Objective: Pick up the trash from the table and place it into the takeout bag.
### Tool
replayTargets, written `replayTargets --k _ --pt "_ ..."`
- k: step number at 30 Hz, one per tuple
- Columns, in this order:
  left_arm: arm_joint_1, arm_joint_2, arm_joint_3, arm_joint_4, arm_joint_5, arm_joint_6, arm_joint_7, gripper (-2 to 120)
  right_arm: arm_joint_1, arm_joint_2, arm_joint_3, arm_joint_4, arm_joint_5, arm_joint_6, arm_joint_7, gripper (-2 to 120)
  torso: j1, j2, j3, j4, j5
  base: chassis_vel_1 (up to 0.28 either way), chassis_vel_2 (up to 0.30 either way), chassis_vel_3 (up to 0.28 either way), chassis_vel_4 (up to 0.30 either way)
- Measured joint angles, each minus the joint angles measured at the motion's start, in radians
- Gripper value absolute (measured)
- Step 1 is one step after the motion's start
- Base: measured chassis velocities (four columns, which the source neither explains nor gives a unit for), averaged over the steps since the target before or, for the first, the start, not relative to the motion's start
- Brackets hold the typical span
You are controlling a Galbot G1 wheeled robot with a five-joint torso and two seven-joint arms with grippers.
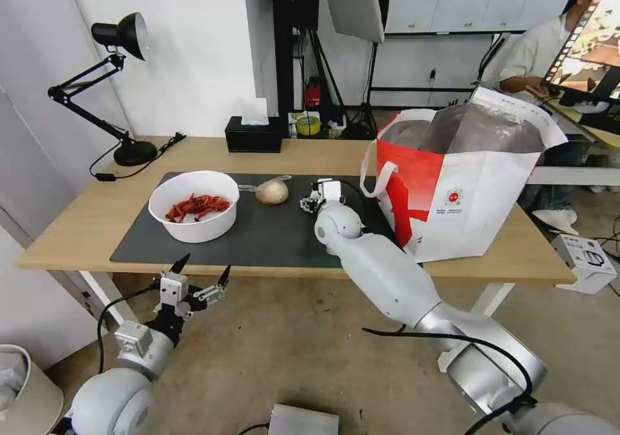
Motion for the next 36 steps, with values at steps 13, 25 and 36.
replayTargets --k 13,25,36 --pt "0.002 0.000 0.005 -0.003 0.001 0.000 0.000 100 -0.005 -0.014 0.000 0.014 0.001 0.020 0.004 28 0.000 0.000 0.000 -0.0002 0.0000 0.000 0.000 0.000 0.000" --pt "0.003 -0.001 0.005 -0.012 0.001 -0.001 0.000 100 -0.020 -0.115 -0.011 0.169 -0.005 0.126 -0.148 0 0.000 0.000 0.000 -0.0003 0.0000 0.000 0.000 0.000 0.000" --pt "0.035 -0.030 -0.022 -0.039 0.008 -0.001 -0.001 100 -0.026 -0.233 -0.052 0.499 0.112 0.103 -0.184 0 0.000 0.000 0.000 -0.0002 0.0001 0.000 0.000 0.000 0.000"
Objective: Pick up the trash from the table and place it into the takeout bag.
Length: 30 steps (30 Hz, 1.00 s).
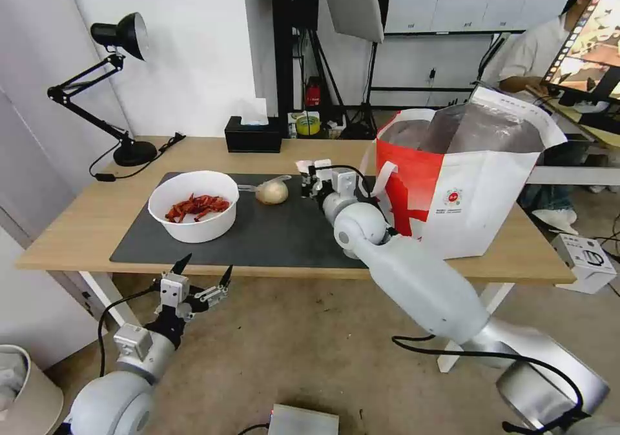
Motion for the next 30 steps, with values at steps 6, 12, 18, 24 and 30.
replayTargets --k 6,12,18,24,30 --pt "0.026 -0.030 -0.032 -0.020 0.010 0.000 -0.001 100 0.071 -0.061 0.042 0.109 0.019 -0.026 0.024 0 0.000 0.000 0.000 0.0005 -0.0001 0.000 0.000 0.000 0.000" --pt "0.016 -0.024 -0.041 -0.020 0.003 0.000 -0.004 100 0.094 -0.232 0.120 0.222 0.053 -0.084 0.066 0 0.000 0.000 0.000 -0.0003 0.0001 0.000 0.000 0.000 0.000" --pt "0.006 -0.017 -0.027 -0.022 0.001 0.003 -0.005 100 0.039 -0.441 0.239 0.288 0.138 -0.136 0.087 0 0.000 0.000 0.000 -0.0002 0.0003 0.000 0.000 0.000 0.000" --pt "-0.002 -0.014 -0.008 -0.021 0.002 0.007 -0.005 100 -0.024 -0.518 0.323 0.283 0.203 -0.169 0.088 0 0.000 0.000 0.000 -0.0003 0.0000 0.000 0.000 0.000 0.000" --pt "-0.003 -0.008 -0.006 -0.026 0.003 0.008 -0.005 100 -0.037 -0.526 0.348 0.245 0.290 -0.224 0.124 0 0.000 0.000 0.000 0.0002 0.0000 0.000 0.000 0.000 0.000"
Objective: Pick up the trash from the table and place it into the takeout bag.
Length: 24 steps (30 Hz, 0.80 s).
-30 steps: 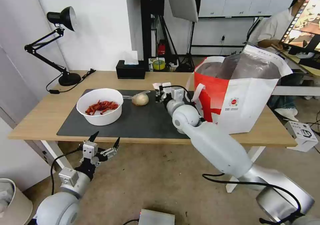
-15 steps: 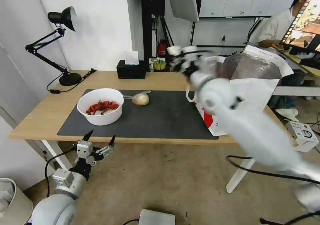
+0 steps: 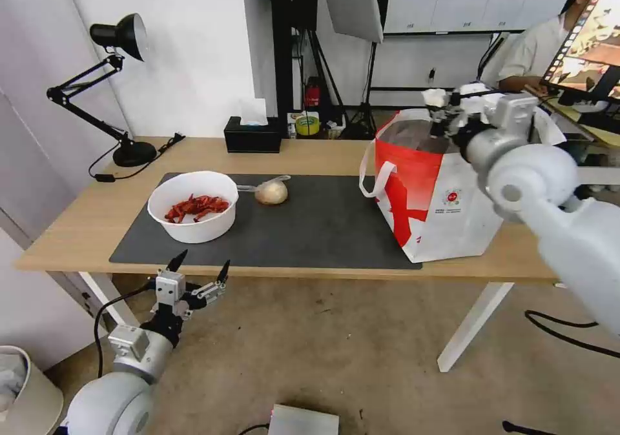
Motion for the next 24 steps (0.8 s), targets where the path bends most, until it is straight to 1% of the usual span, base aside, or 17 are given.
replayTargets --k 3,4,5,6,7,8,11,12,13,15,16,18,19,21,22,23,24 --pt "0.003 0.001 0.000 -0.010 0.000 0.000 0.000 100 0.001 0.000 0.011 -0.016 0.036 -0.043 0.028 1 0.000 0.000 0.000 -0.0001 0.0001 0.000 0.000 0.000 0.000" --pt "0.003 0.001 0.000 -0.010 0.000 0.000 0.000 100 0.001 0.000 0.011 -0.016 0.036 -0.043 0.028 1 0.000 0.000 0.000 -0.0001 0.0001 0.000 0.000 0.000 0.000" --pt "0.005 0.001 -0.001 -0.012 0.000 0.000 0.000 100 0.002 -0.001 0.013 -0.016 0.038 -0.045 0.031 4 0.000 0.000 0.000 -0.0001 0.0001 0.000 0.000 0.000 0.000" --pt "0.006 0.001 -0.002 -0.014 0.000 0.000 0.000 100 0.003 -0.006 0.017 -0.014 0.042 -0.049 0.033 11 0.000 0.000 0.000 0.0000 -0.0001 0.000 0.000 0.000 0.000" --pt "0.006 0.001 -0.003 -0.015 0.000 0.000 0.000 100 0.003 -0.011 0.020 -0.010 0.047 -0.053 0.034 15 0.000 0.000 0.000 0.0000 -0.0001 0.000 0.000 0.000 0.000" --pt "0.006 0.001 -0.003 -0.015 0.000 0.000 0.000 100 0.003 -0.011 0.020 -0.010 0.047 -0.053 0.034 15 0.000 0.000 0.000 0.0000 -0.0001 0.000 0.000 0.000 0.000" --pt "0.006 0.005 -0.003 -0.019 0.000 0.001 0.000 100 0.006 -0.028 0.027 0.005 0.053 -0.064 0.032 30 0.000 0.000 0.000 -0.0002 -0.0001 0.000 0.000 0.000 0.000" --pt "0.006 0.005 -0.003 -0.019 0.000 0.001 0.000 100 0.006 -0.028 0.027 0.005 0.053 -0.064 0.032 30 0.000 0.000 0.000 -0.0002 -0.0001 0.000 0.000 0.000 0.000" --pt "0.005 0.006 -0.003 -0.020 0.000 0.001 0.000 100 0.006 -0.033 0.027 0.008 0.054 -0.066 0.030 34 0.000 0.000 0.000 -0.0002 -0.0001 0.000 0.000 0.000 0.000" --pt "0.004 0.006 -0.002 -0.021 -0.001 0.002 0.000 100 0.006 -0.040 0.029 0.013 0.053 -0.068 0.028 44 0.000 0.000 0.000 -0.0001 -0.0001 0.000 0.000 0.000 0.000" --pt "0.004 0.006 -0.002 -0.021 -0.001 0.002 0.000 100 0.006 -0.040 0.029 0.013 0.053 -0.068 0.028 44 0.000 0.000 0.000 -0.0001 -0.0001 0.000 0.000 0.000 0.000" --pt "0.003 0.006 -0.002 -0.026 -0.001 0.003 0.000 100 0.006 -0.048 0.032 0.018 0.051 -0.071 0.025 54 0.000 0.000 0.000 -0.0001 -0.0001 0.000 0.000 0.000 0.000" --pt "0.003 0.006 -0.002 -0.026 -0.001 0.003 0.000 100 0.006 -0.048 0.032 0.018 0.051 -0.071 0.025 54 0.000 0.000 0.000 -0.0001 -0.0001 0.000 0.000 0.000 0.000" --pt "0.004 0.006 -0.003 -0.028 -0.001 0.003 0.000 100 0.004 -0.053 0.034 0.020 0.048 -0.071 0.020 64 0.000 0.000 0.000 -0.0001 -0.0001 0.000 0.000 0.000 0.000" --pt "0.004 0.006 -0.003 -0.028 -0.001 0.003 0.000 100 0.002 -0.055 0.037 0.020 0.047 -0.071 0.016 67 0.000 0.000 0.000 -0.0001 -0.0001 0.000 0.000 0.000 0.000" --pt "0.004 0.007 -0.004 -0.030 -0.001 0.003 0.000 100 -0.001 -0.057 0.042 0.022 0.046 -0.070 0.008 74 0.000 0.000 0.000 -0.0001 -0.0001 0.000 0.000 0.000 0.000" --pt "0.004 0.007 -0.004 -0.030 -0.001 0.003 0.000 100 -0.001 -0.057 0.042 0.022 0.046 -0.070 0.008 74 0.000 0.000 0.000 -0.0001 -0.0001 0.000 0.000 0.000 0.000"
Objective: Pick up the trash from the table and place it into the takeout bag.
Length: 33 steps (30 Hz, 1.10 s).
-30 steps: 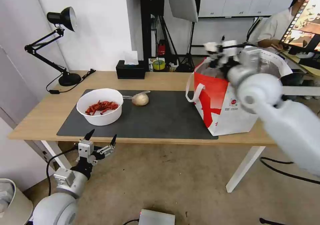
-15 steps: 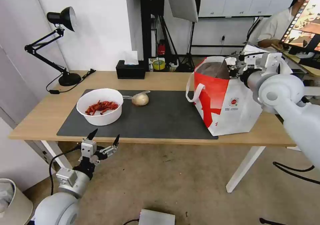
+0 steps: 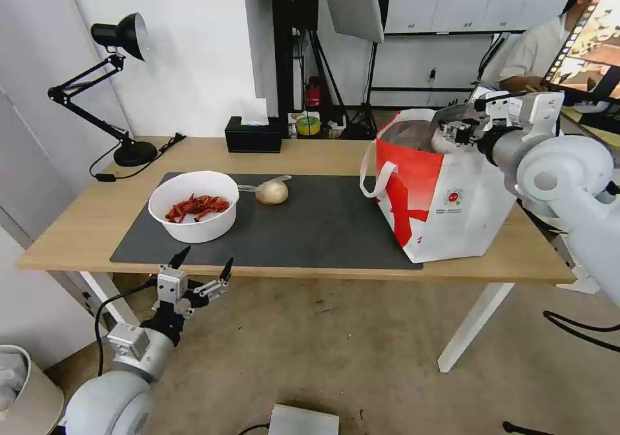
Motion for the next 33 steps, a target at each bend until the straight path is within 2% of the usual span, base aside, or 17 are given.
replayTargets --k 2,4,5,7,8,11,13,15,19,21,23,27,33 --pt "0.000 0.002 -0.001 -0.005 -0.001 0.000 0.000 100 -0.008 -0.003 0.011 0.012 0.001 0.042 -0.036 84 0.000 0.000 0.000 -0.0001 0.0000 0.000 0.000 0.000 0.000" --pt "0.000 0.003 -0.002 -0.006 -0.001 0.001 0.000 100 -0.010 -0.003 0.014 0.017 0.003 0.065 -0.057 87 0.000 0.000 0.000 -0.0001 0.0000 0.000 0.000 0.000 0.000" --pt "0.000 0.004 -0.002 -0.007 -0.001 0.001 0.000 100 -0.013 -0.004 0.019 0.028 0.012 0.114 -0.104 93 0.000 0.000 0.000 -0.0001 0.0001 0.000 0.000 0.000 0.000" --pt "0.000 0.004 -0.002 -0.010 -0.002 0.001 0.000 100 -0.014 -0.004 0.021 0.052 0.040 0.182 -0.167 99 0.000 0.000 0.000 0.0000 -0.0001 0.000 0.000 0.000 0.000" --pt "0.000 0.004 -0.002 -0.010 -0.002 0.001 0.000 100 -0.014 -0.004 0.021 0.052 0.040 0.182 -0.167 99 0.000 0.000 0.000 0.0000 -0.0001 0.000 0.000 0.000 0.000" --pt "0.000 0.003 -0.002 -0.012 -0.002 0.001 0.000 100 -0.022 -0.006 -0.020 0.117 0.025 0.272 -0.232 100 0.000 0.000 0.000 0.0000 -0.0003 0.000 0.000 0.000 0.000" --pt "0.000 0.002 -0.002 -0.012 -0.003 0.001 0.000 100 -0.030 -0.007 -0.029 0.134 0.017 0.279 -0.239 100 0.000 0.000 0.000 0.0001 -0.0003 0.000 0.000 0.000 0.000" --pt "0.000 -0.005 -0.002 -0.019 -0.005 0.003 0.000 100 -0.084 -0.009 -0.061 0.198 -0.046 0.313 -0.285 100 0.000 0.000 0.000 0.0003 -0.0005 0.000 0.000 0.000 0.000" --pt "-0.001 -0.006 -0.003 -0.023 -0.007 0.012 -0.002 100 -0.170 -0.012 -0.067 0.247 -0.105 0.346 -0.336 100 0.000 0.000 0.000 0.0001 0.0000 0.000 0.000 0.000 0.000" --pt "-0.003 -0.001 -0.005 -0.030 -0.009 0.017 -0.003 100 -0.261 -0.019 -0.064 0.283 -0.158 0.378 -0.368 100 0.000 0.000 0.000 -0.0001 0.0001 0.000 0.000 0.000 0.000" --pt "-0.005 0.002 -0.009 -0.037 -0.011 0.019 -0.004 100 -0.339 -0.026 -0.060 0.309 -0.206 0.401 -0.378 100 0.000 0.000 0.000 -0.0002 0.0001 0.000 0.000 0.000 0.000" --pt "0.000 -0.006 -0.018 -0.045 -0.011 0.020 -0.006 100 -0.395 -0.030 -0.071 0.322 -0.251 0.416 -0.377 100 0.000 0.000 0.000 0.0000 0.0000 0.000 0.000 0.000 0.000" --pt "0.002 -0.019 -0.020 -0.053 -0.008 0.023 -0.016 100 -0.593 -0.009 -0.016 0.357 -0.385 0.455 -0.296 100 0.000 0.000 0.000 -0.0001 0.0000 0.000 0.000 0.000 0.000"
